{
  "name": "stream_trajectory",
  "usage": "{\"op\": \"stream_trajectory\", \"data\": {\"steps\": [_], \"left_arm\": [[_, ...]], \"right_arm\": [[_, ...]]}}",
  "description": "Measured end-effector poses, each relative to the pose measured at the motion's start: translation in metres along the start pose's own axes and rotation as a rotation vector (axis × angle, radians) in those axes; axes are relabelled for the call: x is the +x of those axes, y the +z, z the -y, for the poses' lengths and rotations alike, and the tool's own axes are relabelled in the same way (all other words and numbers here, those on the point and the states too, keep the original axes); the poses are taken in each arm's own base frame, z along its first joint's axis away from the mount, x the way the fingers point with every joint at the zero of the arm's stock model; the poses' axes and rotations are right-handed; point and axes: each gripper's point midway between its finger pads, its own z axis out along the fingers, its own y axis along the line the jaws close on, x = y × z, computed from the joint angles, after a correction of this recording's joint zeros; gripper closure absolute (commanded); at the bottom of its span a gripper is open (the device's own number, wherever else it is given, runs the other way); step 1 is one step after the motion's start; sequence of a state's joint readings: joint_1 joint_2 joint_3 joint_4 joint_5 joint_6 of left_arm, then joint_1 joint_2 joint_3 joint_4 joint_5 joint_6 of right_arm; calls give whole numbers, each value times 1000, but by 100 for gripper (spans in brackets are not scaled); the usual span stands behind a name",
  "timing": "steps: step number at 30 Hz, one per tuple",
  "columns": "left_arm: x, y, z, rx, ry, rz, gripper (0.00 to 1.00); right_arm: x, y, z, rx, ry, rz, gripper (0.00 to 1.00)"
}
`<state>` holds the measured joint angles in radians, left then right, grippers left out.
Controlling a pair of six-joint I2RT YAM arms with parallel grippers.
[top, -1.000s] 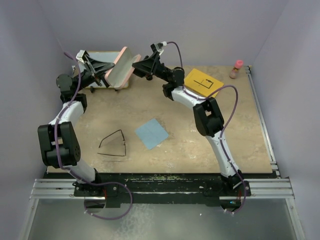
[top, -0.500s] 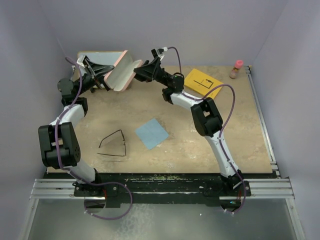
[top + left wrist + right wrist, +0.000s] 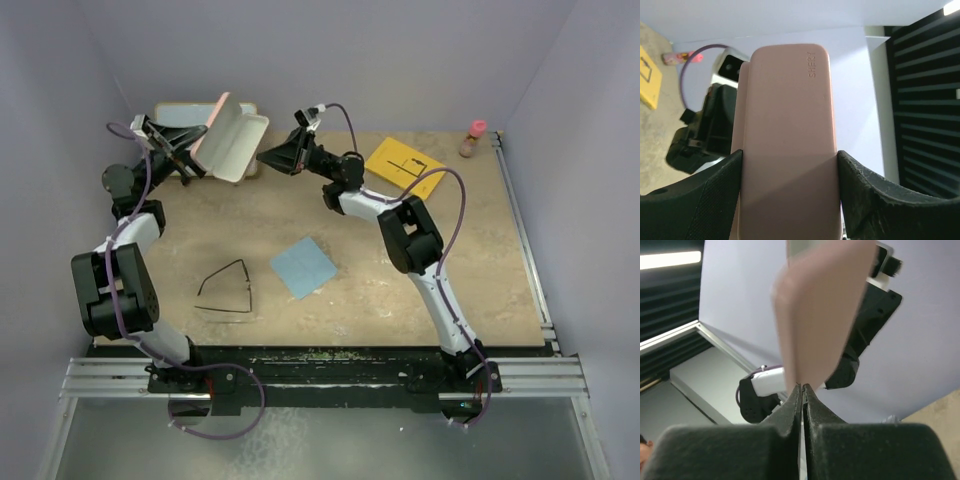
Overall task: Organize the sunglasses
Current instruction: Open the sunglasses case.
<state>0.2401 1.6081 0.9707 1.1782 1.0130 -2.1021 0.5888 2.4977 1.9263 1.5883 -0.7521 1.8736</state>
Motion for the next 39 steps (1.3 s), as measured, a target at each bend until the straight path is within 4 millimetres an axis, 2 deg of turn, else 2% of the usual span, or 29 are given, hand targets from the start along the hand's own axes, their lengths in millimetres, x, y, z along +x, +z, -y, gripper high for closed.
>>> {"op": "stream_trajectory", "data": {"steps": [3, 8, 13, 15, 16, 18, 20, 23, 25, 26, 29, 33, 35, 37, 39], "left_arm": [[-9, -4, 4, 18, 22, 34, 96], [-7, 1, 0, 13, 17, 12, 96], [-6, 3, -1, -22, -9, -20, 96], [-5, 6, 1, -55, 8, -54, 95], [-3, 8, 3, -74, 36, -79, 96], [-2, 12, 7, -103, 104, -121, 96], [-1, 16, 12, -137, 200, -172, 96], [-1, 24, 14, -191, 325, -229, 95], [-3, 34, 10, -227, 412, -260, 96], [-3, 40, 4, -248, 456, -276, 96], [6, 52, -18, -280, 521, -362, 96], [30, 61, -64, -282, 438, -522, 96], [38, 64, -90, -287, 361, -580, 96], [44, 66, -112, -284, 287, -629, 96], [48, 68, -127, -260, 239, -670, 96]], "right_arm": [[1, -4, 7, 17, 27, 3, 100], [9, -7, 15, 34, 55, -1, 100], [28, -31, 35, 136, 126, -29, 100], [36, -47, 33, 199, 151, -45, 100], [37, -56, 28, 221, 153, -47, 100], [33, -79, 5, 263, 146, -34, 99], [15, -107, -26, 292, 105, 5, 90], [-26, -147, -73, 332, -40, 76, 67], [-48, -159, -92, 375, -137, 101, 56], [-55, -159, -96, 398, -174, 97, 52], [-74, -137, -98, 498, -281, 45, 43], [-105, -114, -90, 689, -416, 1, 32], [-116, -120, -85, 813, -481, -9, 30], [-119, -139, -76, 954, -533, -31, 27], [-115, -167, -64, 1082, -550, -57, 26]]}}
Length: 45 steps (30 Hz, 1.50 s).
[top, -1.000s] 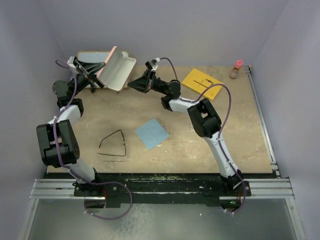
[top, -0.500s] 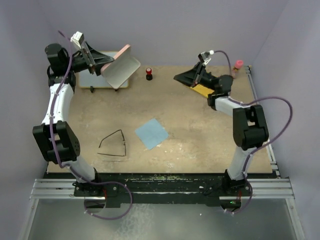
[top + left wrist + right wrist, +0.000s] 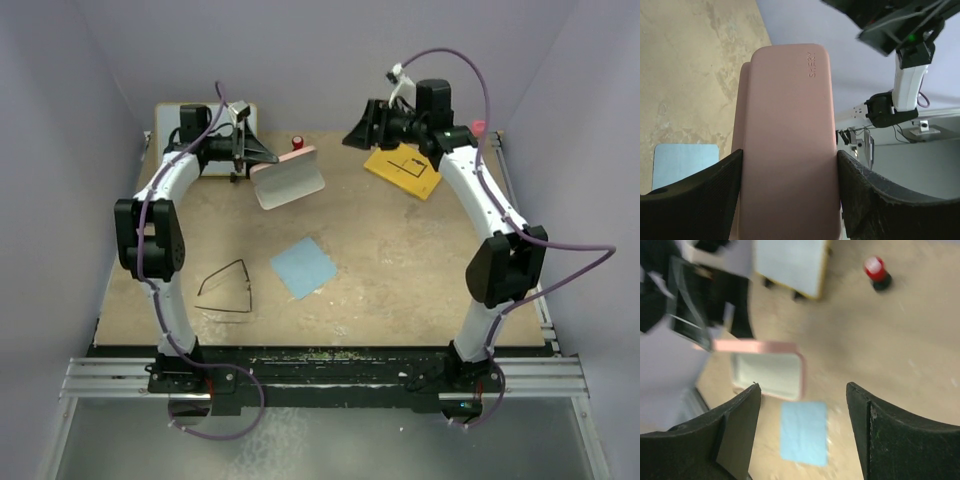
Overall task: Organize the sunglasses
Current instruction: Open the sunglasses case, then place the sunglasses case at the center of the board.
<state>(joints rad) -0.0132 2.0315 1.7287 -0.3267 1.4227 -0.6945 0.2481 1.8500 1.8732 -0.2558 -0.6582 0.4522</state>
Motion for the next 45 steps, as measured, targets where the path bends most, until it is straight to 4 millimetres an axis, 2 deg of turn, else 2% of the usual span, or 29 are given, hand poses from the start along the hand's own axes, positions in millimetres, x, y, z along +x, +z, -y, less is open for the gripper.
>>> {"op": "stream_trajectory", "data": {"steps": [2, 5, 7, 10, 13, 15, 20, 25, 29, 36, 40, 42, 45], "left_arm": [[-2, 5, -7, 39, -12, -23, 96], [-15, 12, -16, 90, 12, -48, 96], [-29, 18, -24, 114, 25, -65, 96], [-41, 34, -42, 136, 51, -93, 96], [-31, 49, -55, 147, 38, -144, 96], [-23, 59, -56, 152, 29, -182, 96], [-12, 81, -35, 193, 221, -217, 96], [-6, 88, -11, 215, 316, -231, 96], [-7, 88, 29, 235, 418, -233, 96], [-3, 75, 141, 293, 786, -203, 96], [1, 73, 184, 319, 902, -196, 96], [-7, 75, 202, 339, 908, -160, 96], [-42, 84, 230, 312, 929, 57, 96]], "right_arm": [[29, -5, 30, 110, -5, -72, 26], [72, -12, 62, 212, 24, -188, 26], [94, -16, 75, 257, 40, -249, 25], [113, -22, 86, 297, 51, -304, 23], [120, -24, 91, 317, 49, -318, 23], [125, -27, 93, 328, 48, -327, 23], [127, -32, 92, 340, 44, -331, 22], [125, -31, 89, 324, 49, -326, 22], [122, -29, 84, 300, 54, -317, 22], [115, -31, 70, 254, 58, -302, 22], [111, -39, 63, 255, 56, -296, 22], [105, -45, 56, 253, 50, -276, 21], [91, -58, 45, 250, 36, -235, 21]]}}
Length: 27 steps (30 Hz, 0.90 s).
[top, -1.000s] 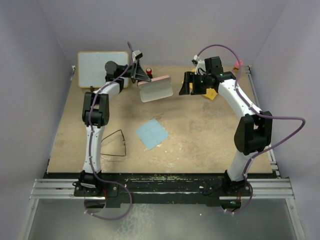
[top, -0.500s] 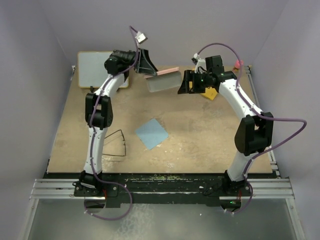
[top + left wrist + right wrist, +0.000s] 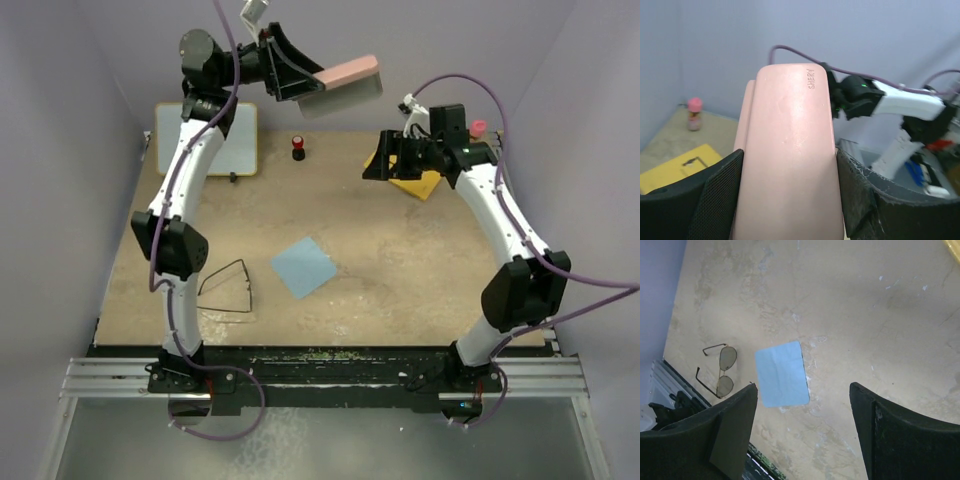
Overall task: Organize the sunglasses
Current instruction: Place the sunglasses case at the center of the board.
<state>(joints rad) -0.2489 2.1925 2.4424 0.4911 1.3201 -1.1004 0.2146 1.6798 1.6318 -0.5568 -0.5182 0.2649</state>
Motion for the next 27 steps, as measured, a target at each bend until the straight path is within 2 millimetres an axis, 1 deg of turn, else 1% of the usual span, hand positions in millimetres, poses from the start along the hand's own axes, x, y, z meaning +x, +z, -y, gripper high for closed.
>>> {"op": "stream_trajectory", "data": {"steps": [1, 2, 4, 6, 7, 8, 9, 12, 13, 14, 16, 18, 20, 22, 25, 27], "left_arm": [[-9, 1, -5, -62, 24, 41, 96], [-13, 1, -9, -120, 45, 64, 96], [-15, -2, -9, -180, 67, 63, 96], [-11, -4, -18, -232, 65, 56, 96], [-5, -5, -25, -266, 38, 51, 96], [4, -8, -37, -313, 8, 40, 96], [15, -13, -51, -369, -35, 29, 96], [66, -32, -97, -557, -183, -26, 96], [90, -41, -112, -630, -244, -55, 96], [111, -49, -123, -689, -293, -83, 96], [154, -64, -139, -785, -384, -145, 96], [192, -74, -147, -848, -458, -204, 96], [222, -76, -149, -871, -507, -254, 96], [248, -74, -151, -871, -553, -295, 96], [275, -67, -153, -837, -613, -325, 96], [290, -63, -151, -816, -652, -334, 96]], "right_arm": [[-3, -7, -2, 1, -2, 15, 21], [-6, -15, -4, 4, -3, 29, 21], [-10, -28, -6, 11, -5, 55, 21], [-14, -40, -7, 21, 1, 76, 21], [-15, -45, -6, 25, 4, 85, 21], [-17, -49, -6, 32, 6, 93, 21], [-17, -52, -5, 35, 9, 100, 21], [-18, -57, 0, 57, 25, 110, 21], [-17, -57, 2, 63, 32, 110, 21], [-16, -56, 4, 66, 39, 107, 21], [-13, -54, 7, 74, 55, 96, 21], [-10, -53, 9, 80, 65, 89, 21], [-6, -52, 13, 98, 78, 80, 21], [-2, -51, 16, 107, 90, 69, 21], [3, -49, 19, 115, 105, 55, 21], [8, -49, 23, 123, 115, 47, 21]]}}
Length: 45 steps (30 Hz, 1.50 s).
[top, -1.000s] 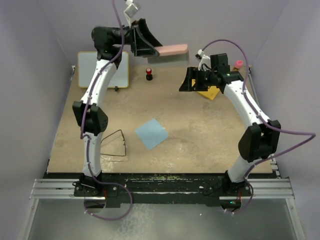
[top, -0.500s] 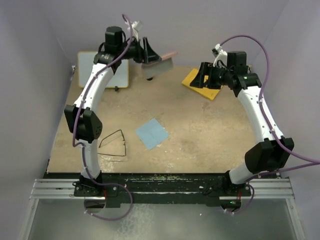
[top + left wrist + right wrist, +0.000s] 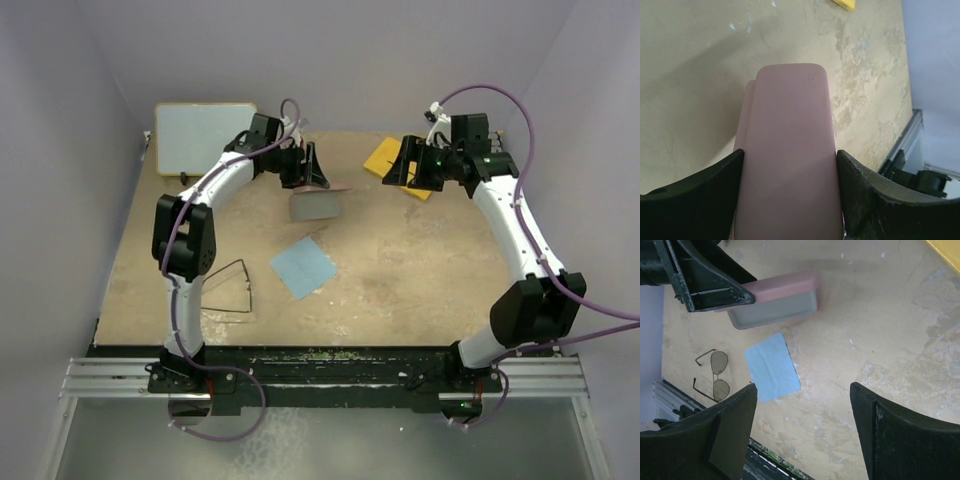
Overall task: Organize the sunglasses
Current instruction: Place the sunglasses case at the center of the board.
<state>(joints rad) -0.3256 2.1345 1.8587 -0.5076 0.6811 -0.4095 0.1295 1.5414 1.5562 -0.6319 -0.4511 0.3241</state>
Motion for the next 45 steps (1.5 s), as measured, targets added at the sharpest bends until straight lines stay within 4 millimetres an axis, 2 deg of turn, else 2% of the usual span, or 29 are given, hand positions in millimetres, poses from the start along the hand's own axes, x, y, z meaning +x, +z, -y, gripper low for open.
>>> {"op": "stream_trajectory", "data": {"steps": [2, 8, 17, 21, 25, 27, 28, 32, 45], "left_arm": [[8, 3, 3, 27, -23, -20, 96], [2, 15, 26, 195, -30, -15, 96], [35, 56, 10, 309, -85, -130, 93], [37, 63, 8, 340, -83, -159, 73], [31, 63, 12, 362, -53, -157, 30], [30, 64, 13, 370, -39, -156, 15], [30, 65, 13, 373, -34, -157, 12], [30, 68, 10, 374, -24, -160, 5], [29, 71, 5, 362, 26, -161, 5]], "right_arm": [[4, 0, 4, 12, 10, -6, 21], [17, 1, 11, 30, 27, -27, 21], [30, 13, 28, 76, 28, -83, 22], [36, 23, 35, 85, 34, -113, 22], [40, 26, 37, 88, 37, -124, 22], [41, 26, 38, 88, 36, -127, 22], [41, 27, 38, 86, 35, -126, 22], [44, 29, 39, 83, 38, -134, 22], [53, 46, 50, 87, 53, -166, 22]]}}
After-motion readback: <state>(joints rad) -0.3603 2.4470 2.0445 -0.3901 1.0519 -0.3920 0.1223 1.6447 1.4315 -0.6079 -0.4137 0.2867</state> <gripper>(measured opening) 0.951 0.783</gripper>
